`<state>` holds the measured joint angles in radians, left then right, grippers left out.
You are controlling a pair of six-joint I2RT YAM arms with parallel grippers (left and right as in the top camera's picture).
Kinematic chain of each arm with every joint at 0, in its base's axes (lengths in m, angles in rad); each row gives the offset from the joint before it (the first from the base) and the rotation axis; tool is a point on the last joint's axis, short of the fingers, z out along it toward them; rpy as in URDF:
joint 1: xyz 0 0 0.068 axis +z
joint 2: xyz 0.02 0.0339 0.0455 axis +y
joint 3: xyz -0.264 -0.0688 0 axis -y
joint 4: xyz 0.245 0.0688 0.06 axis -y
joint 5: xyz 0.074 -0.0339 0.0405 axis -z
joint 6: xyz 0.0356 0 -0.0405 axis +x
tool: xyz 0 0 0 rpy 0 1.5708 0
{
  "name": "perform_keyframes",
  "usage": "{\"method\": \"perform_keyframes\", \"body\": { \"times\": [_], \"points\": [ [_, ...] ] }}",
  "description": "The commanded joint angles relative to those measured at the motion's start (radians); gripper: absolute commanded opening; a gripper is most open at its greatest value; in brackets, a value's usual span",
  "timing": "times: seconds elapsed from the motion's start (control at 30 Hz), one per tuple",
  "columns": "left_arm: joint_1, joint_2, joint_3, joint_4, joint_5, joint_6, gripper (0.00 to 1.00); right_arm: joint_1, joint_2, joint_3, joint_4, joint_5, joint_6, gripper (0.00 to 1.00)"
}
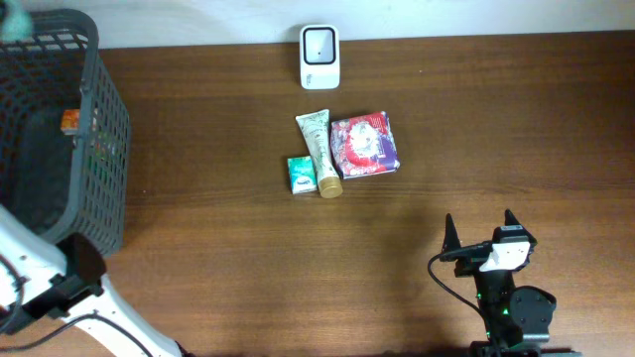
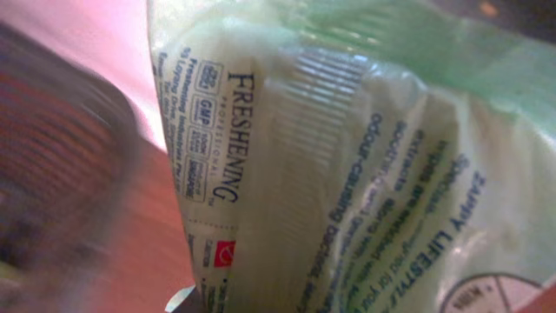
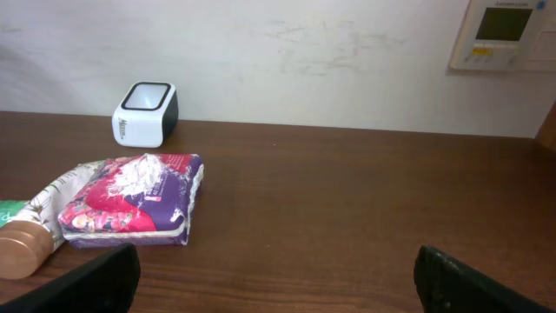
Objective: Scan the item barcode
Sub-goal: 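Grasp the light green packet in the basket with the left gripper, then place the light green packet left of the green box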
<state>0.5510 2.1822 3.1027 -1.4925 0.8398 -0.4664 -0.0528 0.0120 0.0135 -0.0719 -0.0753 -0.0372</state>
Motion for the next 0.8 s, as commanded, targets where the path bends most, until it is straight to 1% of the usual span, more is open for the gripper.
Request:
{"method": "perform_keyframes", "body": {
  "times": [0.0,0.03,0.07,0.1,0.13,0.17,0.23,0.3,0.33,0.4,0.47,0.5,0.57,0.6,0.63,0.67,0.73,0.77],
  "points": [
    [-0.167,-0.005,0.006,-0.124,0.054,0.034,0.00,-0.006,-0.006,-0.008,-0.002,0.002,-0.004,0.99],
    [-0.250,-0.004,0.006,-0.185,-0.062,0.062,0.00,-0.006,-0.006,-0.008,-0.002,0.002,-0.004,0.99],
    [-0.346,-0.004,0.000,-0.196,-0.178,0.128,0.00,-0.006,-0.006,-0.008,-0.002,0.002,-0.004,0.99],
    [-0.393,-0.004,-0.003,-0.195,-0.227,0.150,0.00,-0.006,-0.006,-0.008,-0.002,0.002,-0.004,0.99],
    [-0.471,-0.004,-0.010,-0.195,-0.334,0.150,0.00,-0.006,-0.006,-0.008,-0.002,0.002,-0.004,0.99],
    [-0.558,-0.004,-0.025,-0.195,-0.516,0.142,0.00,-0.006,-0.006,-0.008,-0.002,0.002,-0.004,0.99],
    [-0.696,-0.004,-0.092,-0.196,-0.753,0.141,0.00,-0.006,-0.006,-0.008,-0.002,0.002,-0.004,0.99],
    [-0.781,-0.004,-0.193,-0.196,-0.879,0.077,0.00,-0.006,-0.006,-0.008,-0.002,0.002,-0.004,0.99],
    [-0.834,-0.004,-0.294,-0.196,-0.978,0.026,0.00,-0.006,-0.006,-0.008,-0.002,0.002,-0.004,0.99],
    [-0.877,-0.004,-0.450,-0.192,-1.072,-0.045,0.00,-0.006,-0.006,-0.008,-0.002,0.002,-0.004,0.99],
    [-0.901,-0.004,-0.666,-0.134,-1.080,-0.110,0.04,-0.006,-0.006,-0.008,-0.002,0.002,-0.004,0.99],
    [-0.908,-0.004,-0.763,-0.084,-1.075,-0.125,0.07,-0.006,-0.006,-0.008,-0.002,0.002,-0.004,0.99],
    [-0.917,-0.004,-0.935,0.051,-1.000,-0.125,0.14,-0.006,-0.006,-0.008,-0.002,0.002,-0.004,0.99],
    [-0.918,-0.004,-1.019,0.143,-0.951,-0.125,0.17,-0.006,-0.006,-0.008,-0.002,0.002,-0.004,0.99],
    [-0.917,-0.004,-1.089,0.235,-0.933,-0.125,0.17,-0.006,-0.006,-0.008,-0.002,0.002,-0.004,0.99],
    [-0.917,-0.004,-1.129,0.294,-0.933,-0.125,0.20,-0.006,-0.006,-0.008,-0.002,0.002,-0.004,0.99],
    [-0.917,-0.004,-1.180,0.374,-0.933,-0.125,0.31,-0.006,-0.006,-0.008,-0.002,0.002,-0.004,0.99],
    [-0.917,-0.004,-1.190,0.393,-0.933,-0.125,0.34,-0.006,-0.006,-0.008,-0.002,0.002,-0.004,0.99]
  ]
}}
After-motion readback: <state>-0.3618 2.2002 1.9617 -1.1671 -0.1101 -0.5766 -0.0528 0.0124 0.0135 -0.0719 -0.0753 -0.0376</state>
